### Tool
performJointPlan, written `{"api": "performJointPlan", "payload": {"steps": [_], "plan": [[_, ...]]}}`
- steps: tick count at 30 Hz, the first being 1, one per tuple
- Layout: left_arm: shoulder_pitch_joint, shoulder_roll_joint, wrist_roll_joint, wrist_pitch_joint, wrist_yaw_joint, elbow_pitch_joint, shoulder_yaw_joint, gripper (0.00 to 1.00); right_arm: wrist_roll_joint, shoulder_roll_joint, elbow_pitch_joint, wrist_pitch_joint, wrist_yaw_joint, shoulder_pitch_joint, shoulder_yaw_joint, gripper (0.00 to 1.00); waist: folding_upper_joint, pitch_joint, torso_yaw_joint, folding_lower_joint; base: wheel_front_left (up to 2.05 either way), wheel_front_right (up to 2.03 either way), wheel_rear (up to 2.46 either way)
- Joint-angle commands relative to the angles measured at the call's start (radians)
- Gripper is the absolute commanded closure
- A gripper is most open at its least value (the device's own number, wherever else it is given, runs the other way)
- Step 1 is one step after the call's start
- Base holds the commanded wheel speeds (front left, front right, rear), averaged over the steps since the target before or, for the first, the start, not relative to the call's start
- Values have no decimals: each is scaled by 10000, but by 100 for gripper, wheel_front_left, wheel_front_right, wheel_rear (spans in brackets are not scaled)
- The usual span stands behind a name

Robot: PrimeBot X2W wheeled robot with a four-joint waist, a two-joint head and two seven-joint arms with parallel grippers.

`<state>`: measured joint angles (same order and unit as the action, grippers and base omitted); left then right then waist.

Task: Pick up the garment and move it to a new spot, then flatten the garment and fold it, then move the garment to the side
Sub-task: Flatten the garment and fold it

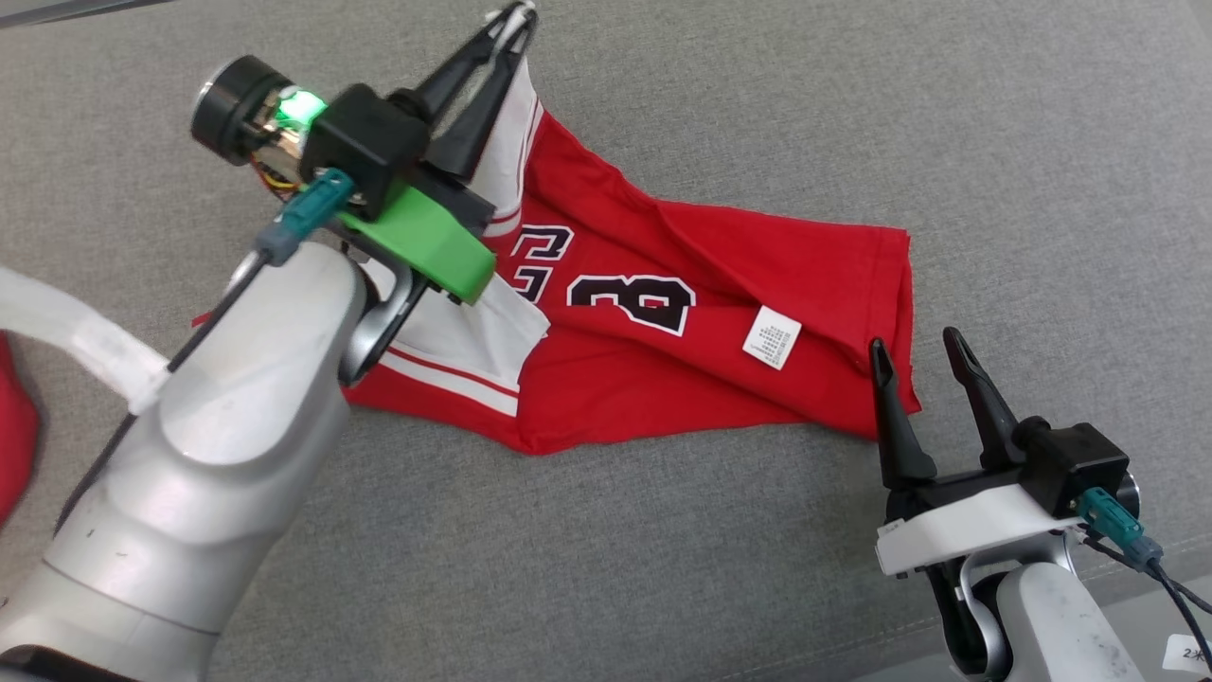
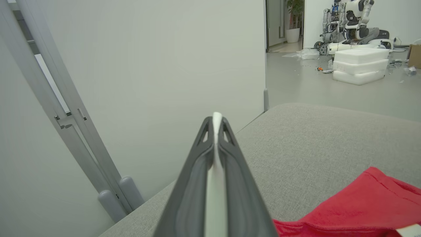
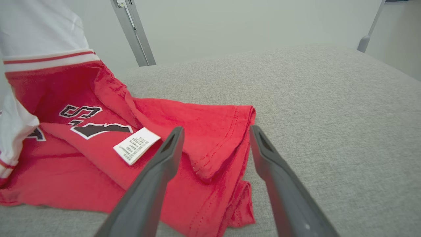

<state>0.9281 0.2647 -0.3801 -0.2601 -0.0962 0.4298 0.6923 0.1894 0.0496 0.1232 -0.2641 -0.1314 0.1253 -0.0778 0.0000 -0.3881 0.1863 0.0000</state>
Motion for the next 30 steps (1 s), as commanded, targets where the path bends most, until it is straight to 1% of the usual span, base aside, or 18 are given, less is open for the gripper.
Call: {"api": "performJointPlan", "payload": {"steps": [1, 5, 7, 11, 15, 16, 17, 18, 19, 26, 30], "plan": [[-216, 264, -269, 25, -6, -294, -247, 100, 51, 19, 88, -4, 16, 61, -11, 0, 0, 67, -140, 0, 0, 0, 0], [-590, 827, -629, 264, 184, -1135, -676, 100, -98, 19, 526, -4, 16, 171, -147, 0, 0, 70, -248, 0, 0, 0, 0], [-749, 998, -747, 354, 296, -1495, -810, 100, -218, 11, 844, -4, 16, 237, -256, 0, 0, 66, -290, 0, 0, 0, 0], [-1025, 1232, -835, 538, 466, -2059, -861, 100, -278, 14, 1267, -4, 16, 428, -251, 0, 0, 40, -379, 0, 0, 0, 0], [-1220, 1341, -854, 627, 595, -2406, -858, 100, -397, 16, 1401, -4, 16, 488, -160, 0, 0, 14, -437, 0, 0, 0, 0], [-1245, 1363, -858, 619, 626, -2464, -868, 100, -396, 20, 1423, -4, 16, 505, -37, 21, 0, 10, -449, 0, 0, 0, 0], [-1266, 1390, -871, 631, 642, -2517, -879, 100, -441, 26, 1447, -4, 16, 523, 86, 61, 0, 8, -466, 0, 0, 0, 0], [-1281, 1408, -870, 641, 677, -2549, -885, 100, -488, 11, 1475, -4, 16, 523, 106, 82, 0, 10, -481, 0, 0, 0, 0], [-1292, 1434, -862, 626, 719, -2592, -916, 100, -568, 2, 1458, -4, 14, 532, 178, 100, 0, 14, -492, 0, 0, 0, 0], [-1176, 1668, -708, 390, 948, -2758, -1159, 100, -1069, 14, 1001, -4, 16, 455, 359, 100, 0, 107, -506, 0, 0, 0, 0], [-928, 1873, -688, 267, 999, -2904, -1416, 100, -1505, 17, 440, -4, 16, 747, 621, 100, 0, 168, -540, 0, 0, 0, 0]]}}
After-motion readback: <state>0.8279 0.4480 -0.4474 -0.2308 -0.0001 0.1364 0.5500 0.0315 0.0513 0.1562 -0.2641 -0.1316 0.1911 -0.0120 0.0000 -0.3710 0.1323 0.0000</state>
